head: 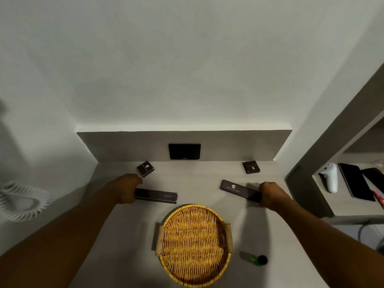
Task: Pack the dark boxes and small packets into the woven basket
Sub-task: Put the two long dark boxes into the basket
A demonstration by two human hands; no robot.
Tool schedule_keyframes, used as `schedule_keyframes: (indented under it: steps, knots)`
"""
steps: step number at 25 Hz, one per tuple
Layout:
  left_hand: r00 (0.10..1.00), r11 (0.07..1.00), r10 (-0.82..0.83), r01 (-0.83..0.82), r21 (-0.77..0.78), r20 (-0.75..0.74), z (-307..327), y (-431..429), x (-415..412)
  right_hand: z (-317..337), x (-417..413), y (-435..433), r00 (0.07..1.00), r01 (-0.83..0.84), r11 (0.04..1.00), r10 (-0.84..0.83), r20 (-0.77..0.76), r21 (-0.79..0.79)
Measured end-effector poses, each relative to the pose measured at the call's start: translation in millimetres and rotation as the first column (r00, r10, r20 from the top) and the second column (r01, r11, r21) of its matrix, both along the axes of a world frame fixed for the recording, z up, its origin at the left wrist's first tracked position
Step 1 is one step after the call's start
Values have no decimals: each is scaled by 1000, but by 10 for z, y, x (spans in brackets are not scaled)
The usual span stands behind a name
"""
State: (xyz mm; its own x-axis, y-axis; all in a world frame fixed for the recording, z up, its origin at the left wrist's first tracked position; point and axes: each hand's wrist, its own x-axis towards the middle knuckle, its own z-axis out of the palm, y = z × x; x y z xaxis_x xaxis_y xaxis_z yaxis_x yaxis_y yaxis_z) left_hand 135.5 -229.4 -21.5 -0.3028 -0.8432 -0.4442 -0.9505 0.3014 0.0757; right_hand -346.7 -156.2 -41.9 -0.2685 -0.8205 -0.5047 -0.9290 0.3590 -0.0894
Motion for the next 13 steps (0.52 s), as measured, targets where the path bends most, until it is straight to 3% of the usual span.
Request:
schedule_keyframes:
  steps: [9, 13]
  knots:
    - [999, 999, -23, 22, 30, 22, -59, 7, -50, -17, 42, -70, 996, -41, 999, 43, -72, 30]
    - [1000, 1000, -24, 24, 4, 17, 58, 163, -53, 140, 138, 51, 1000, 29, 1000, -29, -8, 3]
